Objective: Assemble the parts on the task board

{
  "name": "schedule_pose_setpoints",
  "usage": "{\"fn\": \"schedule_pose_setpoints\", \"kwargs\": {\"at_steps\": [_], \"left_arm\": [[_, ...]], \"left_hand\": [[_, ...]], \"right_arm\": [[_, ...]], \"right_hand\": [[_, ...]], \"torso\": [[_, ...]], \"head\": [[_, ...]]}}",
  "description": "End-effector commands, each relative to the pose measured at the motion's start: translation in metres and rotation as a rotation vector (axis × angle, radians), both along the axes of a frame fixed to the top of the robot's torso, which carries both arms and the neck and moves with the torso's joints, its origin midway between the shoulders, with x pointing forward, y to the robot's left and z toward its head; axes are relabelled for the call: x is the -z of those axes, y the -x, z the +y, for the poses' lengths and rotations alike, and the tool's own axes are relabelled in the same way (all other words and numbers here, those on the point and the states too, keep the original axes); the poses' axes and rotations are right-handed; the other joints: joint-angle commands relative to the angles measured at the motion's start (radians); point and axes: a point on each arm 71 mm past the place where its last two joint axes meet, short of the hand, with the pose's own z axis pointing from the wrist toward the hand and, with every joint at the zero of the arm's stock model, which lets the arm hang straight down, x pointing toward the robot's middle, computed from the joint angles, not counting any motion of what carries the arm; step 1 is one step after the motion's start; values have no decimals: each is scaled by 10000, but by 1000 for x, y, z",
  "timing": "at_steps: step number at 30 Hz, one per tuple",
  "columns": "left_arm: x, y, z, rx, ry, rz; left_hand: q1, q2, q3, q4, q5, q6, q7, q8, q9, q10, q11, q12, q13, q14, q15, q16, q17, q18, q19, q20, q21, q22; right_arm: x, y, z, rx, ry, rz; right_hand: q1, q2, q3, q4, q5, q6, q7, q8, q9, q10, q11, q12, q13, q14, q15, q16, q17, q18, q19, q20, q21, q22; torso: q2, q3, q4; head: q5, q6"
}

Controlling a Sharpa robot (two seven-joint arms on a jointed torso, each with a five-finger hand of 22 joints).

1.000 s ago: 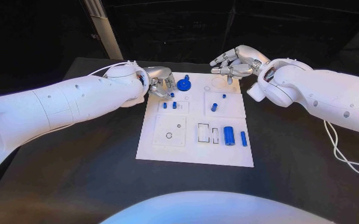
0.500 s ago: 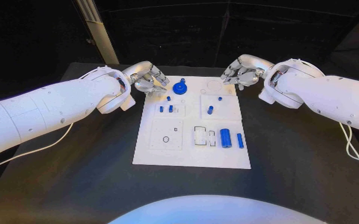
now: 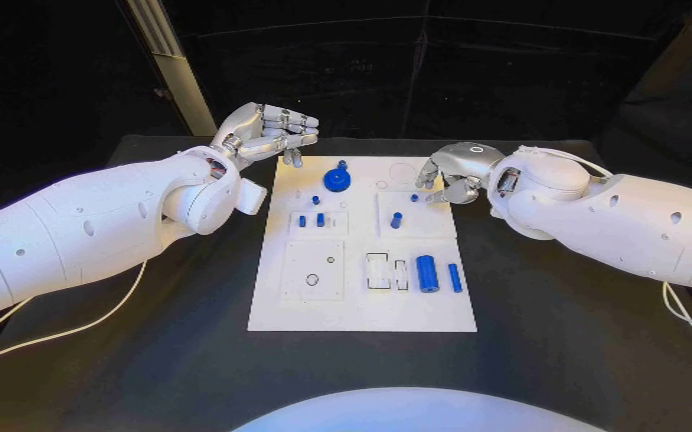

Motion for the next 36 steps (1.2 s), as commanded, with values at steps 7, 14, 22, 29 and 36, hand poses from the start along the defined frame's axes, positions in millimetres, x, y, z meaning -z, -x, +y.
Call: {"fn": "schedule_pose_setpoints", "kwargs": {"at_steps": [7, 14, 22, 29, 36], "left_arm": [[-4, 1, -6, -204, 1145, -72], [-4, 0, -7, -147, 1167, -27], [-3, 0, -6, -154, 1139, 48], [-3, -1, -6, -143, 1111, 131], [-2, -1, -6, -70, 1102, 234]], "left_hand": [[-27, 113, -4, 86, -14, 38, 35, 54, -4, 14, 40, 92, -1, -104, 2, -49, -43, 82, -123, 8, -85, -34], [-35, 114, -8, 91, -15, 32, 42, 54, -6, 6, 43, 101, -2, -110, 5, -53, -49, 81, -126, 10, -92, -38], [-41, 114, -12, 95, -15, 26, 48, 54, -7, -3, 47, 111, -4, -117, 8, -57, -55, 80, -131, 12, -100, -43], [-40, 114, -12, 94, -14, 25, 51, 55, -8, -10, 49, 115, -5, -122, 9, -59, -58, 80, -133, 13, -104, -46], [20, 168, 36, 69, -3, 70, 53, 97, 2, -57, 56, 149, -12, -151, 9, -73, -83, 82, -145, 15, -130, -61]], "right_arm": [[11, 6, 10, -293, 512, -743], [14, 5, 16, -321, 307, -800], [14, 4, 19, -312, 108, -788], [17, 3, 20, -271, -8, -418], [22, 1, 18, -151, 303, 172]], "right_hand": [[33, -72, 282, -80, -80, 32, 44, -150, 27, 59, 31, -145, -277, 93, 29, 99, 119, 132, 56, 0, 84, 31], [31, -77, 529, -139, -152, -51, 103, -339, 21, 96, 76, -246, -507, 154, 59, 247, 262, 131, 83, 21, 142, 63], [-37, -53, 1001, -153, -374, -3, 176, -422, 33, 217, 117, -316, -757, 158, 89, 289, 269, 132, 74, 59, 209, 103], [-66, 34, 1485, -131, -487, 273, 183, -341, 74, 324, 118, -348, -814, 156, 82, 319, 282, 136, 51, 68, 250, 128], [-102, 166, 2401, -129, -753, 822, 82, -227, 117, 719, 11, -362, -809, 317, 2, 681, 686, 26, 342, 47, 753, 874]], "torso": [[26, 14, -37], [15, 6, 16], [12, 11, -20], [13, 10, -5], [16, 7, -2]], "head": [[67, -4], [36, -38], [66, -61], [67, -71], [79, -103]]}}
